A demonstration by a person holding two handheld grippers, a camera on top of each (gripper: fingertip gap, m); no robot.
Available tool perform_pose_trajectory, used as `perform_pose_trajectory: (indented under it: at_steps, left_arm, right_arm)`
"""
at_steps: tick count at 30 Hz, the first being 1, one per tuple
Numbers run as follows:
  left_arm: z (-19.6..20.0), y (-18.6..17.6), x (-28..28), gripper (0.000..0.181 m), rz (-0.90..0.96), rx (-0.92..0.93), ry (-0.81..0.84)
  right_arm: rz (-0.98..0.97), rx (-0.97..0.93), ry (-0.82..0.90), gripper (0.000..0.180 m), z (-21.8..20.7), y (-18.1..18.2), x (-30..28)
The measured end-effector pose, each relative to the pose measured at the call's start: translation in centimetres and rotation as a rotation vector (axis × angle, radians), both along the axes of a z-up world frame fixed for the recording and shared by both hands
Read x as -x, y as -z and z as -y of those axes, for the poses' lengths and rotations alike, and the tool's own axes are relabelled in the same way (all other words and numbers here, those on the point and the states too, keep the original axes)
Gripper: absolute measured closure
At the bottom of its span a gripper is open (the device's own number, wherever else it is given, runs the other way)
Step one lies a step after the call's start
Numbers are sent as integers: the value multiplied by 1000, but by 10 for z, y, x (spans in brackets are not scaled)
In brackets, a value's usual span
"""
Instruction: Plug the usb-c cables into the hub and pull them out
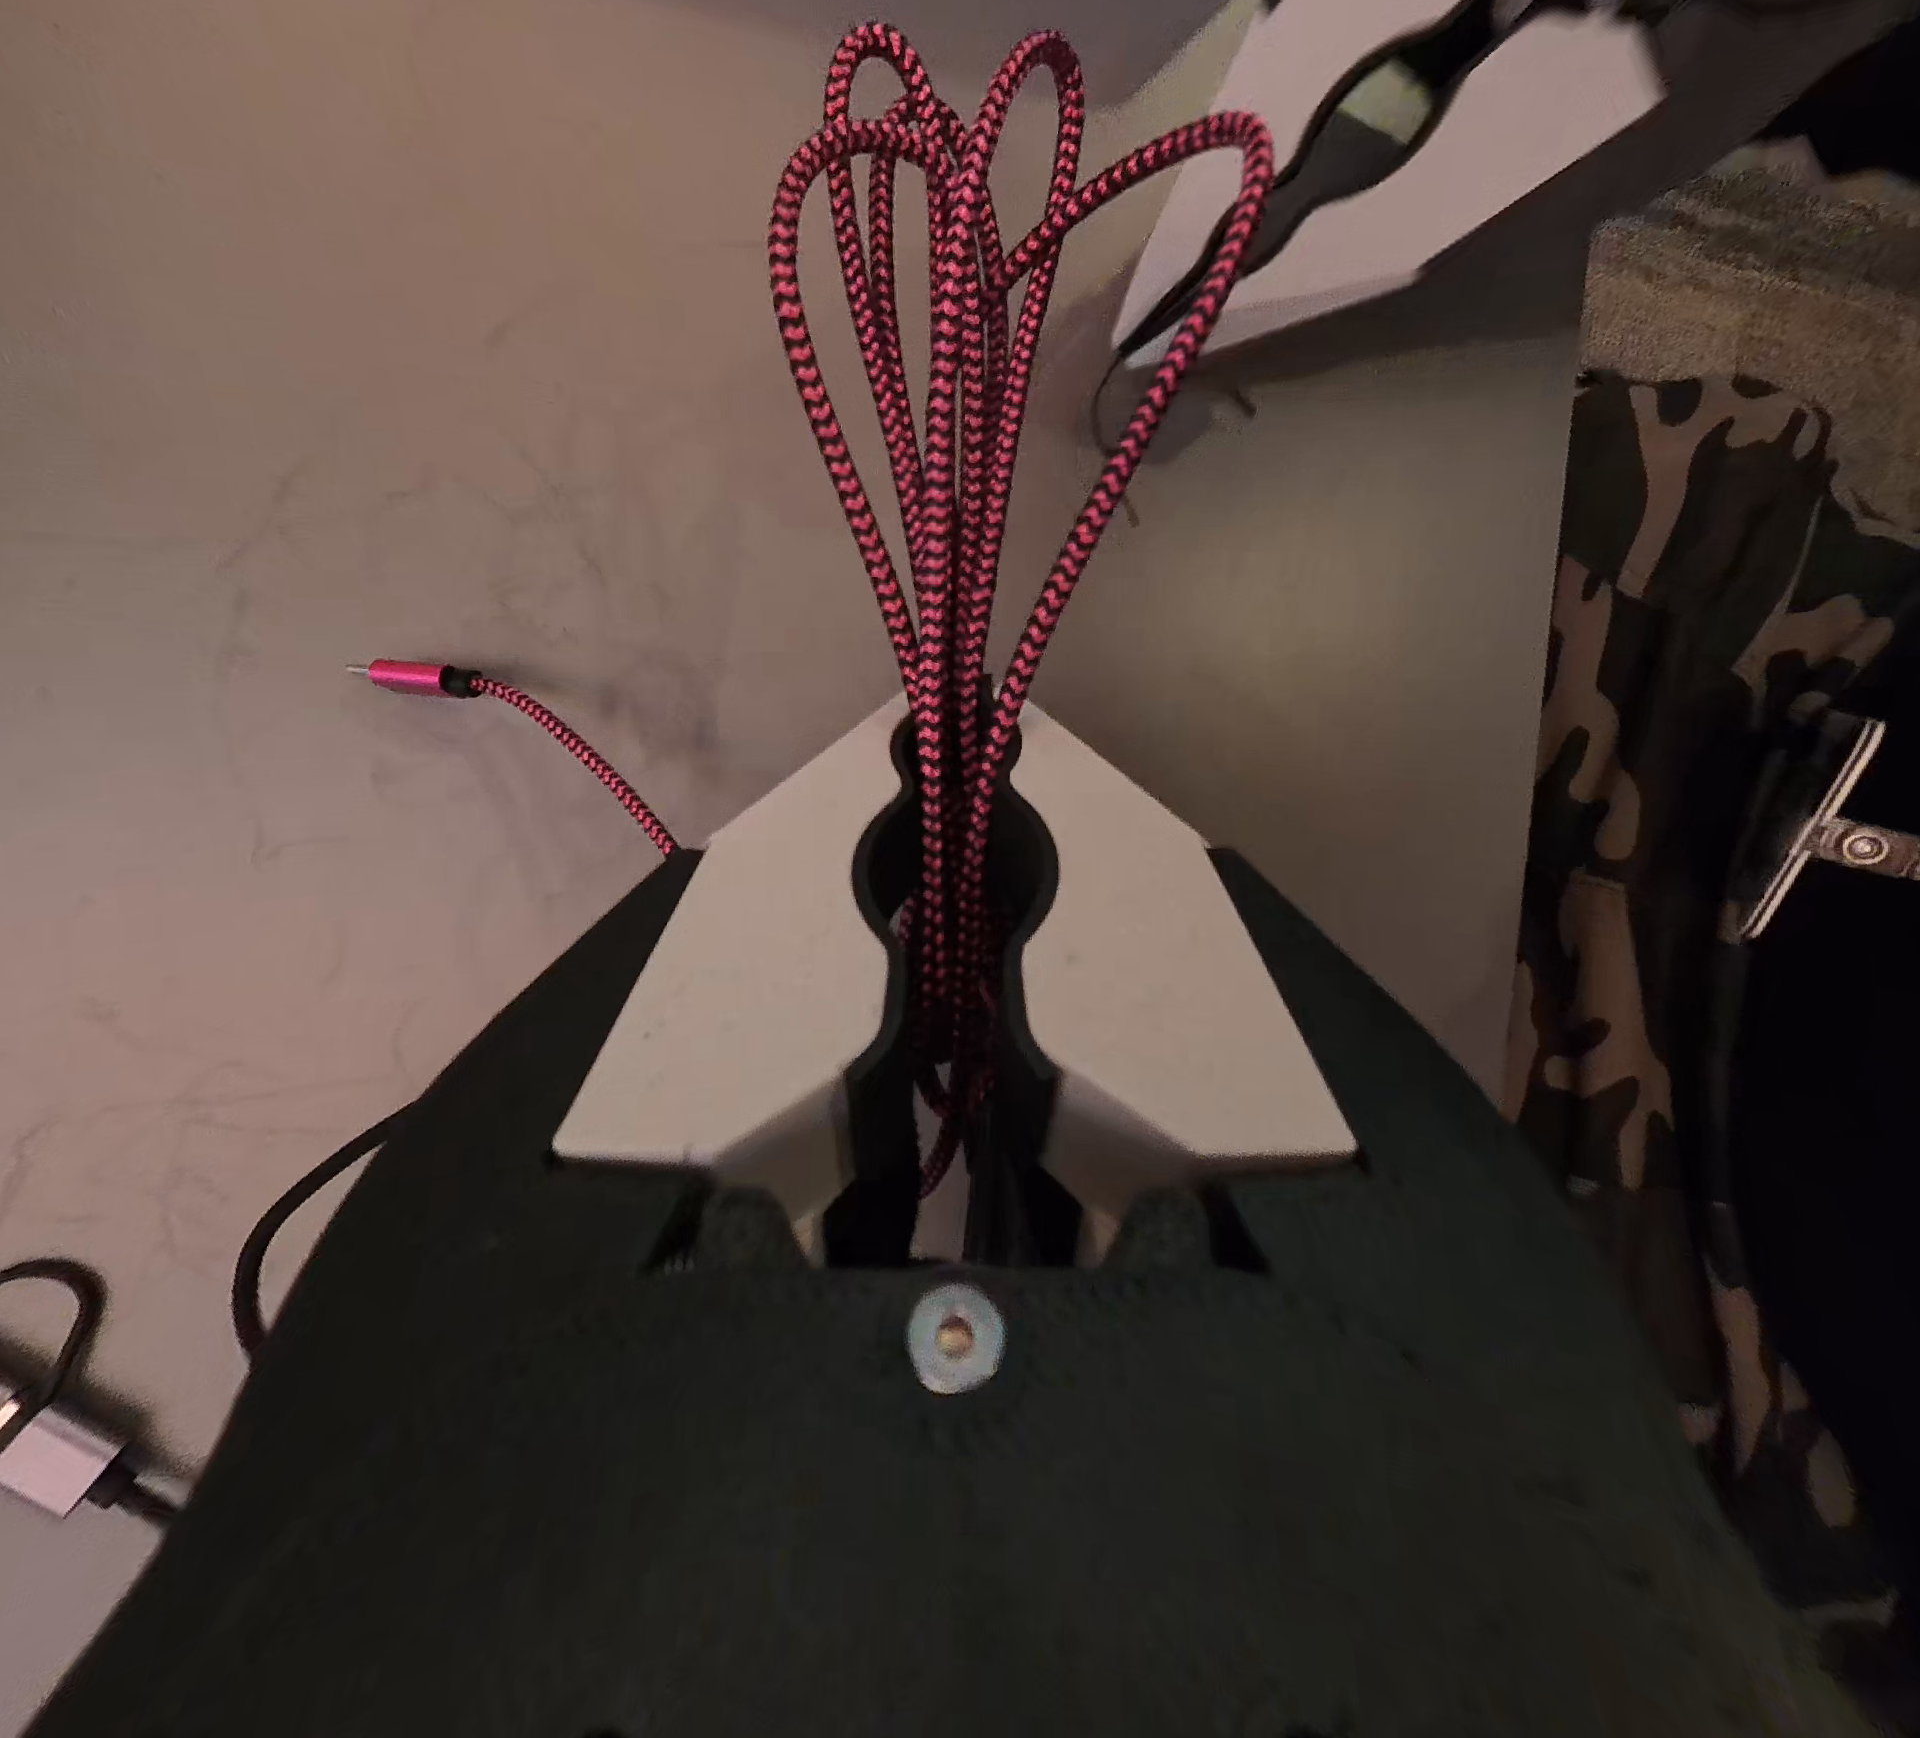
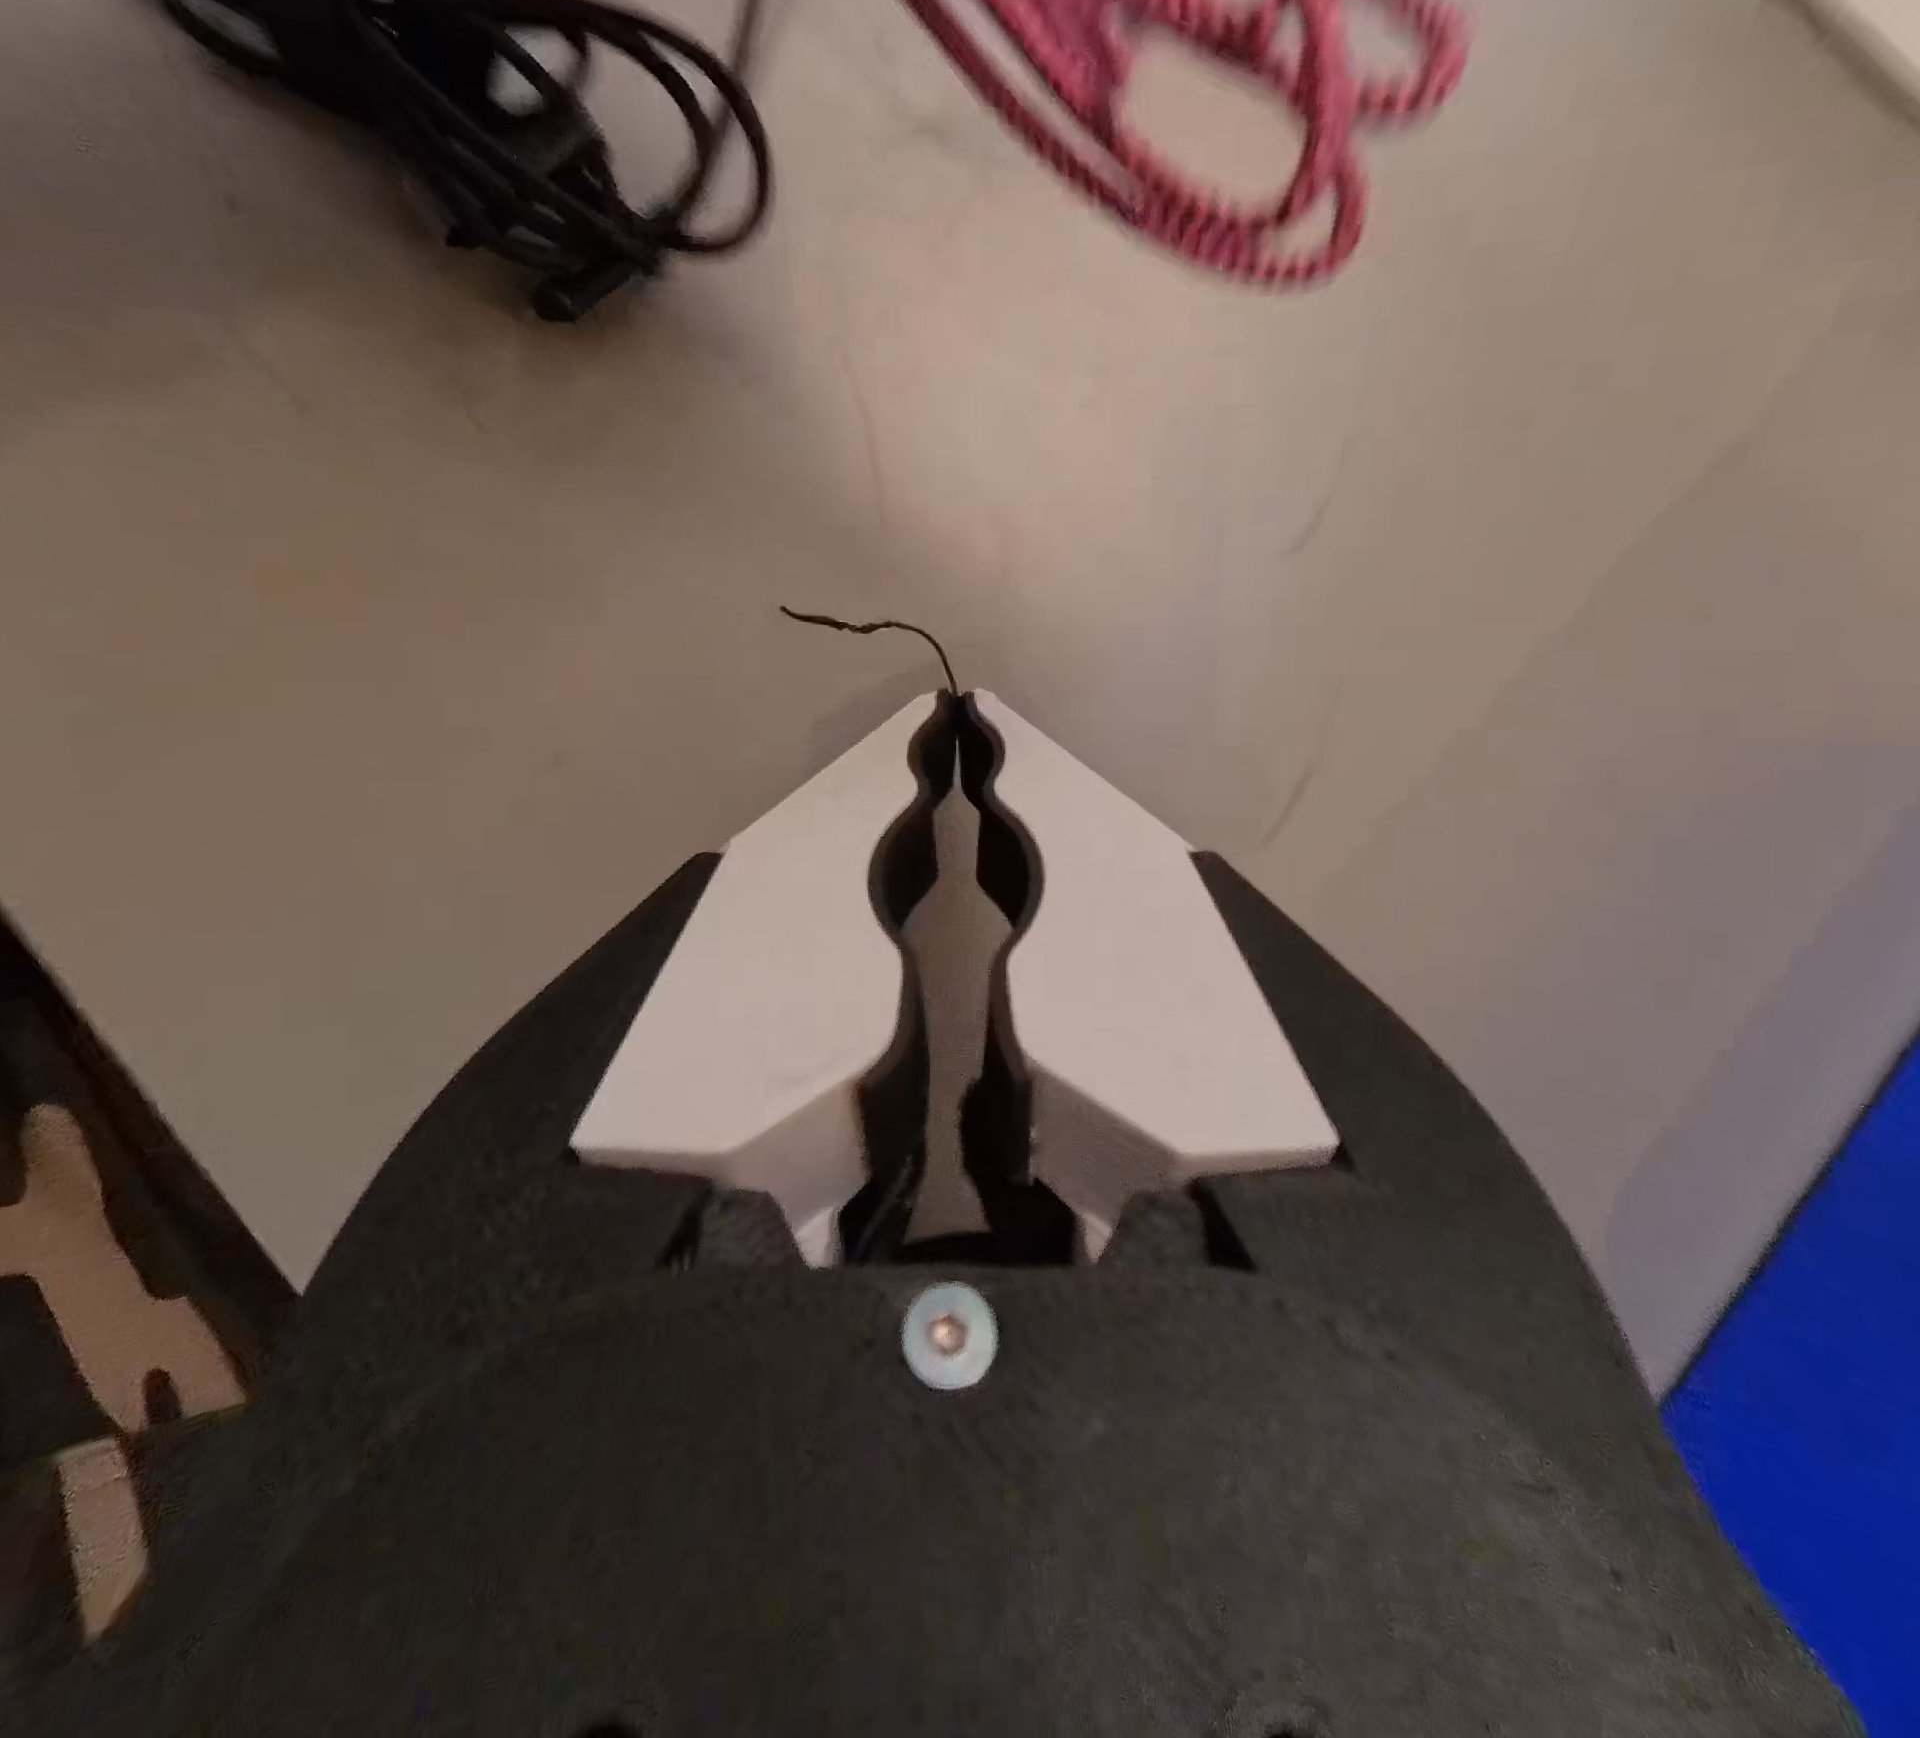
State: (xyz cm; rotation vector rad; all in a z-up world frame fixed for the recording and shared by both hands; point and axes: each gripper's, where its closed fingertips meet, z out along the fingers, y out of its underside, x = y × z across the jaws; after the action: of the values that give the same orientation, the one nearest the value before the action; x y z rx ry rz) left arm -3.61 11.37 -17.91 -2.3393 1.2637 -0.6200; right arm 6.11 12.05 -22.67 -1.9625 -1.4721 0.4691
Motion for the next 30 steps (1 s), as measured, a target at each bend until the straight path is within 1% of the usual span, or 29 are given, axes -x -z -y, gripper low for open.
perform_pose_trajectory:
  at_steps: [1,3,5,7,8,11,13,15,18,20,24,27,30]
  left_arm:
    - [1,0,2,176,-8,-1,14]
    - [4,0,4,176,-18,1,51]
    - [4,-3,6,176,-32,-3,86]
    - [8,-11,3,176,-16,-21,166]
    - [12,-15,1,176,-10,-27,213]
    - [23,-25,-3,176,-24,-56,350]
    - [36,-36,-8,176,-2,-69,451]
    - [46,-43,-10,176,-14,-94,532]
    - [52,-50,-12,176,-28,-106,585]
    - [58,-57,-15,176,-15,-104,630]
    - [69,-77,-25,176,3,-121,723]
    - [76,-94,-32,177,36,-130,769]
    - [80,-103,-33,176,25,-140,800]
  right_arm:
    - [-37,-56,-36,180,0,-15,3]
    - [-88,-163,-114,180,0,-48,7]
    - [-129,-313,-193,180,-1,-88,13]
    - [-156,-426,-315,180,6,-120,23]
    - [-152,-487,-364,180,7,-132,29]
    - [-115,-610,-527,180,13,-152,47]
    - [-96,-641,-619,180,19,-160,56]
    - [-178,-614,-664,180,26,-179,61]
    - [-266,-606,-698,180,29,-204,62]
    - [-310,-610,-764,180,41,-212,66]
    - [-260,-704,-879,180,57,-209,75]
    - [-244,-777,-952,180,73,-213,79]
    - [-150,-866,-1021,180,83,-207,80]
